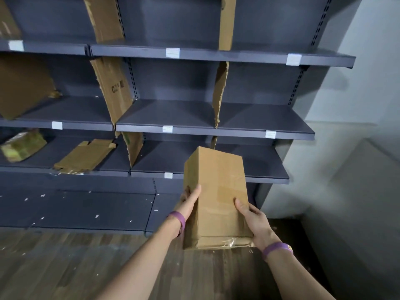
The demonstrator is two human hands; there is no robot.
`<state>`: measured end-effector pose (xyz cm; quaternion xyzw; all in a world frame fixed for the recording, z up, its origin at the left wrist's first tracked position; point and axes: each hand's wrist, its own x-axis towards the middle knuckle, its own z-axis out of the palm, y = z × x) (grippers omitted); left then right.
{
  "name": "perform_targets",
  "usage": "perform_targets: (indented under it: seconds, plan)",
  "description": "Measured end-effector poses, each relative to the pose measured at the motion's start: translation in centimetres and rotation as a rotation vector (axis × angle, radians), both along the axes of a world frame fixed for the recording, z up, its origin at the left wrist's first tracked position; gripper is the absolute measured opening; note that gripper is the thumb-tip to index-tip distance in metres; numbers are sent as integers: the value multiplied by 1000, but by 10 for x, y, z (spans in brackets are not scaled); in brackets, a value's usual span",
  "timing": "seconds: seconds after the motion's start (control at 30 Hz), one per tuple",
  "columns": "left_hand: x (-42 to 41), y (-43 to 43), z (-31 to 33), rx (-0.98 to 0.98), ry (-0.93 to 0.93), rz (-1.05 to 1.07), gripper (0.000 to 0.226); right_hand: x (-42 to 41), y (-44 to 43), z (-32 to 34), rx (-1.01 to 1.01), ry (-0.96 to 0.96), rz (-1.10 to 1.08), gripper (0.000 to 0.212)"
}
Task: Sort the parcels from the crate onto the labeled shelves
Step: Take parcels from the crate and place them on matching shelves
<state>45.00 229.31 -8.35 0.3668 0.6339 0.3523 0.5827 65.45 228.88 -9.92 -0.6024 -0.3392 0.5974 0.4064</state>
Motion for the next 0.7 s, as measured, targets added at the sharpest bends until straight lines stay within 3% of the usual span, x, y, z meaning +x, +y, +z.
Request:
perform_targets:
  seconds: [0.07,0.13,0.3,0.4,0.57,0.7]
  plan:
    - [0,0,-4,-14,-45,-52,100,0,2,-1,43,-7,-8,32]
    - [-7,2,-11,-13,-89,-19,86,1,6,1,8,8,-16,41]
    - [-25,-4,-21,-73,-332,63,61,11,19,4,15,-3,109,37]
    - [-30,-2,-27,-105,-459,97,32,11,23,3,12,-16,202,69]
    - [-27,13,-36,-22,-84,237,40,4,24,-1,-1,109,187,48]
    - [-19,15,-32,12,-17,176,58,-5,22,-2,5,77,143,34]
